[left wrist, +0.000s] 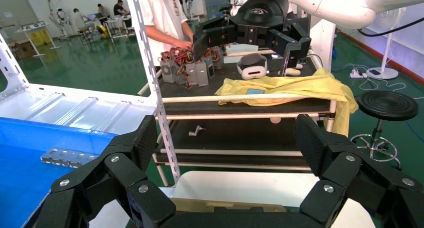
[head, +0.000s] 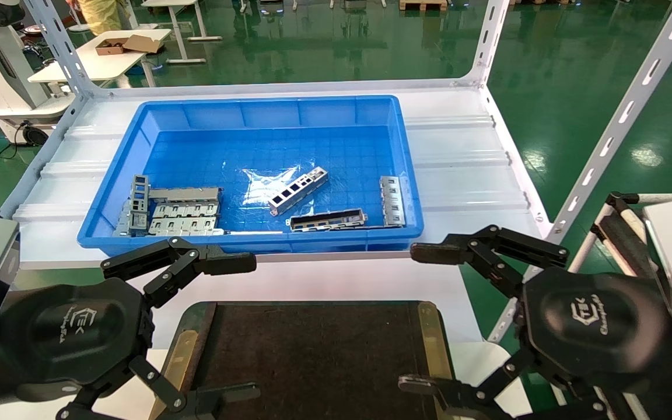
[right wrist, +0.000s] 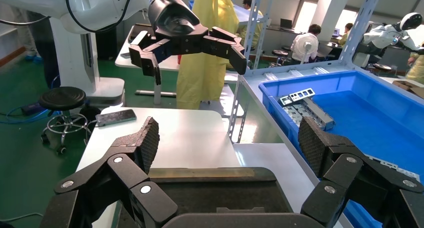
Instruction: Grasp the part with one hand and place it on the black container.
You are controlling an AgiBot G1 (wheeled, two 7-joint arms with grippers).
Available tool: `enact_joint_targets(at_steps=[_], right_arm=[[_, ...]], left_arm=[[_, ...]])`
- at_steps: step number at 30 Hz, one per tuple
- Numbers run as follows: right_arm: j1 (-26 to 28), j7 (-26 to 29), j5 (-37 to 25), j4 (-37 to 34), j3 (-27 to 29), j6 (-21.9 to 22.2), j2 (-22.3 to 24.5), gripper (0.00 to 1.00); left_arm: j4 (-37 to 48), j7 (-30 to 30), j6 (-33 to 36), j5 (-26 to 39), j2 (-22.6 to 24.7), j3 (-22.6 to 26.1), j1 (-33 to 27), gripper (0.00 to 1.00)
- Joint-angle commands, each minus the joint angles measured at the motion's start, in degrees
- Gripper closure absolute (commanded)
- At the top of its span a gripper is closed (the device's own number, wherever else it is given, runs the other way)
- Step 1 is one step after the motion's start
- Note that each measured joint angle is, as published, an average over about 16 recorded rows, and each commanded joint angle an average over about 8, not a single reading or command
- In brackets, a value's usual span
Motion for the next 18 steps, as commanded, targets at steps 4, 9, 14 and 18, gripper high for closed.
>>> enact_joint_targets(at_steps=[4, 9, 14, 18], right_arm=[[0.0, 0.0, 0.0, 0.0, 0.0, 0.0, 0.0, 0.0], [0.0, 0.0, 0.0, 0.0, 0.0, 0.0, 0.0, 0.0], [0.0, 0.0, 0.0, 0.0, 0.0, 0.0, 0.0, 0.0], [0.0, 0.0, 0.0, 0.0, 0.0, 0.0, 0.0, 0.0]], left_arm=[[0.0, 0.0, 0.0, 0.0, 0.0, 0.0, 0.0, 0.0], [0.0, 0.0, 0.0, 0.0, 0.0, 0.0, 0.0, 0.0], [0.0, 0.0, 0.0, 0.0, 0.0, 0.0, 0.0, 0.0], [0.0, 0.0, 0.0, 0.0, 0.0, 0.0, 0.0, 0.0]])
